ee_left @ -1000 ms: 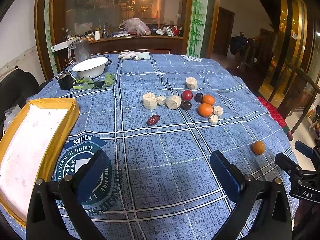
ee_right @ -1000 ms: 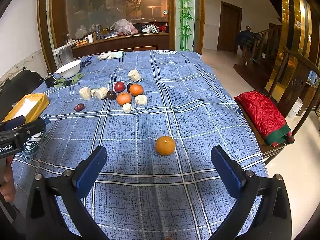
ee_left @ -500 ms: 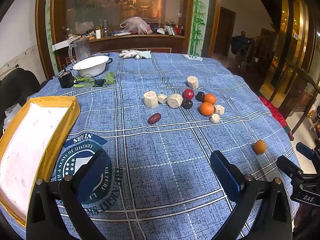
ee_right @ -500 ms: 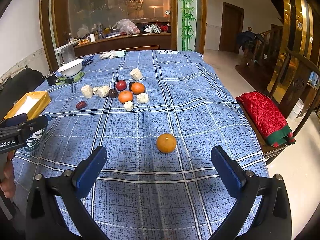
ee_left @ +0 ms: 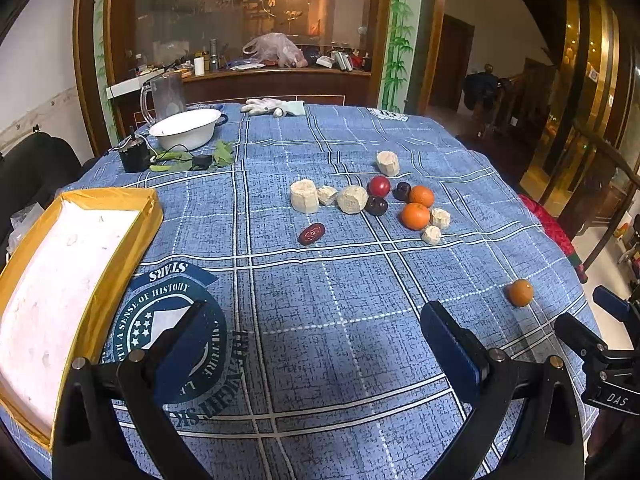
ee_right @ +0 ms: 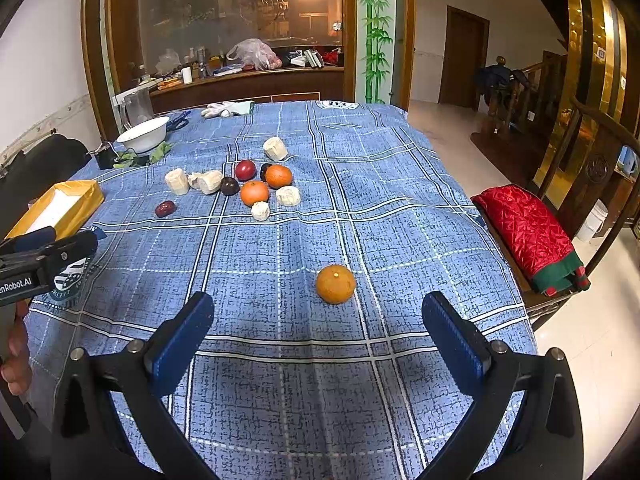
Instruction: Organize fruits
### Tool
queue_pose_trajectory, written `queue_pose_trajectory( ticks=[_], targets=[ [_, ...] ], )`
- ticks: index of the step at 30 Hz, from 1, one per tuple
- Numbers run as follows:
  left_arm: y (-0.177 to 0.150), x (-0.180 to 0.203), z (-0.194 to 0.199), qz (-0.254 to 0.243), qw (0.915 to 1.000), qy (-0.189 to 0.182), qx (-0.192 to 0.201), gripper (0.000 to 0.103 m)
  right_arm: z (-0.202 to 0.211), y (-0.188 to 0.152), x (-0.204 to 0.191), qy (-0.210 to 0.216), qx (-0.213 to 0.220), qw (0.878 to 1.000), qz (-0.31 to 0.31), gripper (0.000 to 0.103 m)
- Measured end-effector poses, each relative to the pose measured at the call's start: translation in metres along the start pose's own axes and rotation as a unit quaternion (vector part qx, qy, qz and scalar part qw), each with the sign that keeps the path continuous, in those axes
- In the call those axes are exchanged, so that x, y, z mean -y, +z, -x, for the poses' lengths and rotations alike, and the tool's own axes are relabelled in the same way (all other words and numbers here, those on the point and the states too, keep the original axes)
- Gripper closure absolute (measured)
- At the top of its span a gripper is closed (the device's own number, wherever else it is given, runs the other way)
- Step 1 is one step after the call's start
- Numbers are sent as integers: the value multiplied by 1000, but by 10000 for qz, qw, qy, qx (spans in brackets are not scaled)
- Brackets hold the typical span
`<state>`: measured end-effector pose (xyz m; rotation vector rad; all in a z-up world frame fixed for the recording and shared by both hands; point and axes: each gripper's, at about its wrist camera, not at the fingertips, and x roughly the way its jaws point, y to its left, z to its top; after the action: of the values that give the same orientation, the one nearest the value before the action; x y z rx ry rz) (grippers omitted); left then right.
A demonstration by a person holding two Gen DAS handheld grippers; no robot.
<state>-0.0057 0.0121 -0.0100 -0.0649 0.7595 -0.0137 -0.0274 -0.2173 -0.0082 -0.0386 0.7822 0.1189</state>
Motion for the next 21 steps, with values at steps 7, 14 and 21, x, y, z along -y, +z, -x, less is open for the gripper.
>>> queue_pose_trajectory(
  ticks=[7,14,21],
  targets=[
    [-1,0,1,32,10000,6,-14,0,1,0,-2,19,-4,10000,-1,0],
    [-1,0,-1,22,10000,-2,-38,0,1,0,-2,21,-20,10000,-4,0],
    [-1,1,-5,20,10000,-1,-75,0,-1,-1,-1,27,-36,10000,-12,0]
  ],
)
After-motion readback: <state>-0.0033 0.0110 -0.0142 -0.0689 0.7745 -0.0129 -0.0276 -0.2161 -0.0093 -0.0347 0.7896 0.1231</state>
